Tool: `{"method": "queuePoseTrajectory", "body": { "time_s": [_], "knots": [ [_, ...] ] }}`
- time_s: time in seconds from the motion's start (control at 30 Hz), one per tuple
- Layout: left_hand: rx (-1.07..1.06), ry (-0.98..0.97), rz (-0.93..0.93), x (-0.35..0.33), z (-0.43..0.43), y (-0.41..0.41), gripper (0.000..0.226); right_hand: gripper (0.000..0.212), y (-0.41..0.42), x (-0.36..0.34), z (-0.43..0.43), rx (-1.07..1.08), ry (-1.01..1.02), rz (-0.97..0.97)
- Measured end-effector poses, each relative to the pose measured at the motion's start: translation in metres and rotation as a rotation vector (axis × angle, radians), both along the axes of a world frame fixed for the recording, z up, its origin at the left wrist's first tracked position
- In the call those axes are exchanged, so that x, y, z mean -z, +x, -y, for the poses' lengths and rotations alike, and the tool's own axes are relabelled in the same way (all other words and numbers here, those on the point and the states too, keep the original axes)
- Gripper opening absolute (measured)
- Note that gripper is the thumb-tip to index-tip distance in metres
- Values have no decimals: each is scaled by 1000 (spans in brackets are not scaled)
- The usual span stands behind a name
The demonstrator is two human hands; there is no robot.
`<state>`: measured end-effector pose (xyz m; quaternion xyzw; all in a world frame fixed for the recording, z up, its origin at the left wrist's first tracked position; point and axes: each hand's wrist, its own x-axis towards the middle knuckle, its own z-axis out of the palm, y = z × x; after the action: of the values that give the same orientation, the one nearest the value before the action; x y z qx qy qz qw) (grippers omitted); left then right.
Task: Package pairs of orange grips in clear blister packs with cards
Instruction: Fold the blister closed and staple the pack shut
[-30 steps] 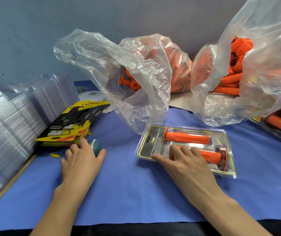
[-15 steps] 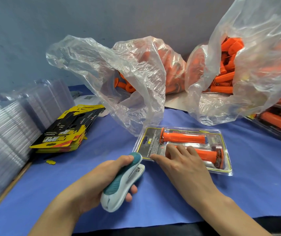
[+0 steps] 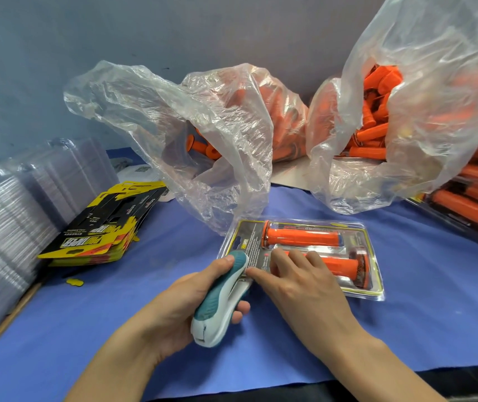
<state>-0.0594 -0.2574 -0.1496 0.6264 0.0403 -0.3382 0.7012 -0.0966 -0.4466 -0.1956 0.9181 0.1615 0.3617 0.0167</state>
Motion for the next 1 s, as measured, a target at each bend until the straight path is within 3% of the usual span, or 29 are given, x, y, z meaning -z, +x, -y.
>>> {"method": "queuePoseTrajectory", "body": {
  "time_s": [0.17, 0.33, 0.6, 0.77, 1.0],
  "knots": [
    [-9, -30, 9, 2, 6, 2, 67, 25, -1, -1, -1, -3, 10, -7],
    [76, -73, 31, 3, 9, 1, 55, 21, -1, -1, -1, 3, 15, -25],
    [45, -83, 14, 6, 11, 0, 56, 22, -2, -1, -2, 11, 14, -40],
    [22, -81, 10, 9, 12, 0, 59, 6, 2, 2, -3, 34, 27, -55],
    [19, -84, 23, 10, 13, 1, 56, 16, 4, 5, -4, 54, 21, -18]
  ]
}}
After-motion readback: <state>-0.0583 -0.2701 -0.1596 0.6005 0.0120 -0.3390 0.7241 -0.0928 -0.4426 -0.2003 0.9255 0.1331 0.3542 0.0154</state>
